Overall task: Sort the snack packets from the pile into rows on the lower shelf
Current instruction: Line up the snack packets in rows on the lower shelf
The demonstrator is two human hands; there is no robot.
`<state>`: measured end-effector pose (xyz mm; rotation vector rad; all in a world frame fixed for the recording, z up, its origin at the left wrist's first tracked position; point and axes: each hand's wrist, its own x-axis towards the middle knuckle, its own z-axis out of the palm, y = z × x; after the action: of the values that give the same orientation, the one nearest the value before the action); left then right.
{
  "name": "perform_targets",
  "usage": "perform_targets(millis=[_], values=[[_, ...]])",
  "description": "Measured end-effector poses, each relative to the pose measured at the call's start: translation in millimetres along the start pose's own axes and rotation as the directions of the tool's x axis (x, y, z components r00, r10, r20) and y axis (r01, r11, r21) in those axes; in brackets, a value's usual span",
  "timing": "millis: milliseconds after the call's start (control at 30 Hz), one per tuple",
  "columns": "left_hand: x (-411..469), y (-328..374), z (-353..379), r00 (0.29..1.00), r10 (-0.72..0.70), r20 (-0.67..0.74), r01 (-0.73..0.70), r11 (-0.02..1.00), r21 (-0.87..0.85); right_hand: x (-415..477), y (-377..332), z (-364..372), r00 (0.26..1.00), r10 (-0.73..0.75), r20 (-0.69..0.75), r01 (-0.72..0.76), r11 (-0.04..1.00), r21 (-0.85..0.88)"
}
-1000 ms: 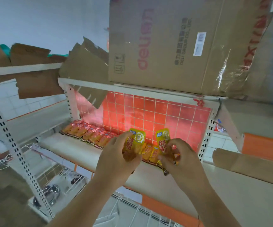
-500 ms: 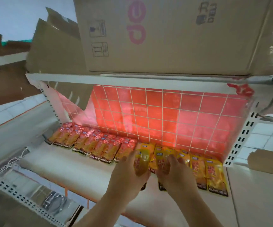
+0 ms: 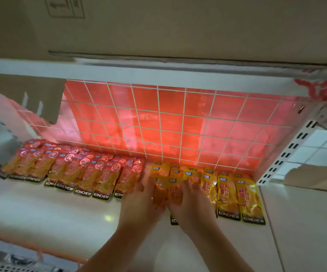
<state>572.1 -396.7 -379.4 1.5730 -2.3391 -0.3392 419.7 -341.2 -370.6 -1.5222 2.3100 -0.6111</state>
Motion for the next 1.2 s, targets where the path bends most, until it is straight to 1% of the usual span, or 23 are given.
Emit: perform_targets(millis=[167, 233, 367, 433, 533, 633, 733, 933, 1200], values=[[3.6, -17.1, 3.2, 0.997, 0.070, 0.022, -0.070, 0.997, 0.015, -1.0, -11.8, 17.2, 0.997, 0.067, -0.031, -0.069, 0.996, -0.050], [1.0, -28.4, 5.1, 0.992, 0.123, 0.028, -0.124, 0.992, 0.038, -1.5, -15.2, 22.1, 0.993, 0.097, -0.064, -0.102, 0.992, -0.080], [-2.9, -42.2, 6.1, 0.980, 0.188, 0.060, -0.191, 0.981, 0.036, -1.3, -20.9, 30.5, 0.980, 0.137, -0.142, -0.150, 0.985, -0.085], [-4.6, -42.9, 4.5, 0.973, 0.220, 0.075, -0.224, 0.974, 0.042, -2.8, -23.4, 34.4, 0.974, 0.162, -0.157, -0.179, 0.979, -0.102], [-5.4, -46.2, 2.4, 0.962, 0.262, 0.079, -0.265, 0.964, 0.032, -13.5, -25.1, 41.5, 0.970, 0.140, -0.200, -0.166, 0.979, -0.116], [-5.2, -48.4, 5.7, 0.957, 0.281, 0.075, -0.285, 0.958, 0.037, -32.9, -20.6, 48.6, 0.975, 0.089, -0.203, -0.118, 0.984, -0.135], [-3.0, -49.6, 7.5, 0.959, 0.275, 0.066, -0.278, 0.960, 0.042, -43.4, -20.3, 54.3, 0.976, 0.100, -0.193, -0.129, 0.982, -0.139], [7.3, -52.4, 15.2, 0.952, 0.295, 0.082, -0.301, 0.951, 0.074, -32.2, -27.0, 54.2, 0.968, 0.110, -0.224, -0.141, 0.982, -0.124], [10.6, -50.0, 19.4, 0.956, 0.294, -0.011, -0.292, 0.953, 0.077, -19.6, -26.7, 54.2, 0.970, 0.115, -0.214, -0.141, 0.983, -0.113]])
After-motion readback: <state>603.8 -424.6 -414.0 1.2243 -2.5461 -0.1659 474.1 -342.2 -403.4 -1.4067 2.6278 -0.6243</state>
